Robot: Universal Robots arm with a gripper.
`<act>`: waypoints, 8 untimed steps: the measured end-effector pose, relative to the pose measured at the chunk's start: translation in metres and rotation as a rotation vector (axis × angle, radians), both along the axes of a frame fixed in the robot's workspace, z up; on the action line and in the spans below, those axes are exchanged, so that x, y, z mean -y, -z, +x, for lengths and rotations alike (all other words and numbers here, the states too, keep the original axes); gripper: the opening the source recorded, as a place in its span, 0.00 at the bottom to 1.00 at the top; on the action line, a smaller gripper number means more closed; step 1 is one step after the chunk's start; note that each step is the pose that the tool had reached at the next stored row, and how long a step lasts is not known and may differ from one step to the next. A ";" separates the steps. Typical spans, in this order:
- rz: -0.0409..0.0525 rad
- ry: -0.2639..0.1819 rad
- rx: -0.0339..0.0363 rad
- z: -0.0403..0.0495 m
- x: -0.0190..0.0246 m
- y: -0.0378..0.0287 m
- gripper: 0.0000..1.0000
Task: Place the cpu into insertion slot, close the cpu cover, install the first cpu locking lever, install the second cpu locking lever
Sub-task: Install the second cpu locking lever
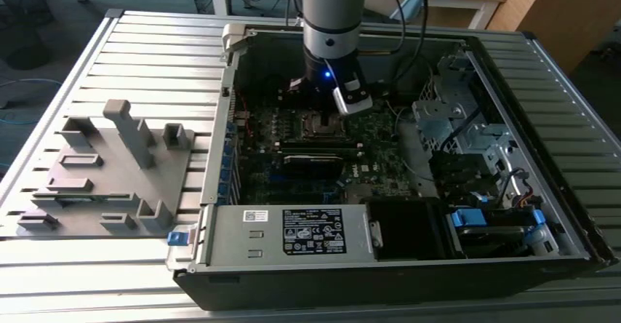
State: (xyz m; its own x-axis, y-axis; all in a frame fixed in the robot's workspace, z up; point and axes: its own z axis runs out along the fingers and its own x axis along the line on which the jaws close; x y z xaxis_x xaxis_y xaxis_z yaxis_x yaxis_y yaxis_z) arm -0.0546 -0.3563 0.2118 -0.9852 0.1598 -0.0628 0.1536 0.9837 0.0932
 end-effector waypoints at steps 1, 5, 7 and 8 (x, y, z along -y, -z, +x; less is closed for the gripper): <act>-0.0016 0.000 -0.0003 0.0008 -0.0004 0.0001 0.10; -0.0049 0.000 -0.0007 0.0019 -0.0015 0.0001 0.10; -0.0051 0.000 -0.0008 0.0019 -0.0015 0.0000 0.10; -0.0052 0.000 -0.0009 0.0020 -0.0016 -0.0006 0.10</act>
State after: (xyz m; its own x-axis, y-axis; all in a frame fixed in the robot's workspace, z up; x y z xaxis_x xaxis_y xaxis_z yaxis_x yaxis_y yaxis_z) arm -0.0526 -0.3548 0.2125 -0.9852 0.1594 -0.0628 0.1536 0.9842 0.0880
